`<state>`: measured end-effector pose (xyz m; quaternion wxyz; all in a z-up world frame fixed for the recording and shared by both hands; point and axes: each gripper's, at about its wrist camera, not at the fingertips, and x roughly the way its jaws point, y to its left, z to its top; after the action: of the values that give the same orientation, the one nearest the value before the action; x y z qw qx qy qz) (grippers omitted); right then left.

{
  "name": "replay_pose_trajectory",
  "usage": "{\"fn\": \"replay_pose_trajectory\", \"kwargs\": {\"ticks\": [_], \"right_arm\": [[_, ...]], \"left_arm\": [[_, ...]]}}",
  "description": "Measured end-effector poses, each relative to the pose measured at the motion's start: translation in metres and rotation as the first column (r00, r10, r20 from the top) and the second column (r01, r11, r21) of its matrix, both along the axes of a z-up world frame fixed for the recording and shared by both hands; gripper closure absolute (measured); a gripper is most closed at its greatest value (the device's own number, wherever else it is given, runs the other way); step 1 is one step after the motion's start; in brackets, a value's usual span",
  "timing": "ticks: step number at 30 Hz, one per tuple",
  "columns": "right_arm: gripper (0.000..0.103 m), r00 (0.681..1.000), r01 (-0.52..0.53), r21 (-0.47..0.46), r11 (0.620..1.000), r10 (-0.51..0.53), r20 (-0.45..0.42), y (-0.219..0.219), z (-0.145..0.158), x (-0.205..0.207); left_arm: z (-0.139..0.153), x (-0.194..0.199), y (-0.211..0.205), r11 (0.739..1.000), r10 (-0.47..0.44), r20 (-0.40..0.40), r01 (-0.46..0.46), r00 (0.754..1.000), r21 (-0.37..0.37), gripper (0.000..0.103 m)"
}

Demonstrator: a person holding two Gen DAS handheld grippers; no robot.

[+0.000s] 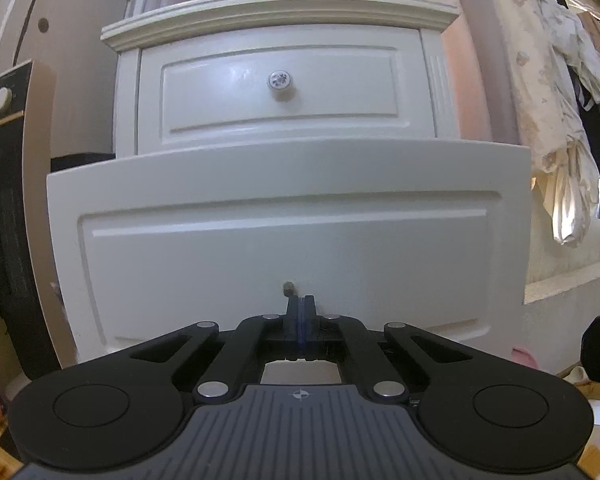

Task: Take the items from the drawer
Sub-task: 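Pull the lower drawer outward by its knob with the left gripper, then open the left gripper, release the knob and back away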

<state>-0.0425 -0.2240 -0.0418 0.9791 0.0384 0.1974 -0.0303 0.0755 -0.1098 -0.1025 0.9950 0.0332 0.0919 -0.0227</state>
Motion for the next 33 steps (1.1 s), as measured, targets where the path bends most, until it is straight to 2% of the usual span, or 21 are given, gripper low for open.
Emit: {"fn": "replay_pose_trajectory", "kwargs": {"ticks": [6, 16, 17, 18, 19, 20, 21, 22, 26, 28, 31, 33], "right_arm": [[0.0, 1.0, 0.004, 0.0, 1.0, -0.004, 0.014, -0.005, 0.002, -0.008], [0.0, 1.0, 0.011, 0.004, 1.0, -0.011, 0.017, -0.009, 0.003, -0.003], [0.0, 1.0, 0.011, 0.004, 1.0, -0.011, 0.018, -0.009, 0.003, -0.003], [0.0, 1.0, 0.012, 0.005, 1.0, -0.012, 0.019, -0.009, 0.003, -0.003], [0.0, 1.0, 0.011, 0.004, 1.0, -0.012, 0.021, -0.009, 0.004, -0.003], [0.0, 1.0, 0.011, 0.002, 1.0, -0.011, 0.024, -0.008, 0.005, -0.003], [0.0, 1.0, 0.009, -0.001, 1.0, -0.009, 0.028, -0.007, 0.006, -0.003], [0.0, 0.999, 0.007, -0.003, 1.0, -0.007, 0.032, -0.006, 0.007, -0.004], [0.0, 0.999, -0.008, -0.015, 1.0, 0.008, 0.047, 0.002, 0.012, -0.006], [0.0, 0.998, -0.014, -0.022, 1.0, 0.015, 0.054, 0.007, 0.014, -0.008], [0.0, 0.997, -0.022, -0.028, 0.999, 0.024, 0.067, 0.012, 0.018, -0.01], [0.0, 0.997, -0.026, -0.032, 0.999, 0.028, 0.075, 0.016, 0.021, -0.012]], "left_arm": [[0.003, -0.008, -0.002, 1.0, 0.018, 0.017, -0.018, 1.0, 0.005, 0.103], [0.018, -0.021, 0.005, 0.999, -0.016, -0.032, 0.015, 0.999, -0.043, 0.103], [0.02, -0.023, 0.006, 0.999, -0.021, -0.036, 0.019, 0.999, -0.046, 0.1], [0.022, -0.026, 0.008, 0.999, -0.017, -0.034, 0.015, 0.999, -0.046, 0.086], [0.023, -0.029, 0.01, 0.999, -0.011, -0.031, 0.009, 0.999, -0.046, 0.057], [0.025, -0.032, 0.013, 0.999, -0.002, -0.024, 0.001, 1.0, -0.048, 0.042], [0.027, -0.035, 0.015, 0.999, 0.003, -0.015, -0.004, 1.0, -0.053, 0.017], [0.03, -0.04, 0.019, 0.998, 0.005, 0.002, -0.005, 1.0, -0.062, 0.011], [0.043, -0.053, 0.027, 0.999, 0.016, 0.034, -0.015, 0.999, -0.038, 0.01], [0.049, -0.058, 0.034, 0.999, 0.002, 0.035, 0.0, 0.999, -0.054, 0.009], [0.056, -0.063, 0.04, 0.998, 0.031, 0.041, -0.029, 0.999, -0.055, 0.0], [0.057, -0.065, 0.043, 0.998, 0.043, 0.029, -0.042, 0.999, -0.04, 0.0]]}}
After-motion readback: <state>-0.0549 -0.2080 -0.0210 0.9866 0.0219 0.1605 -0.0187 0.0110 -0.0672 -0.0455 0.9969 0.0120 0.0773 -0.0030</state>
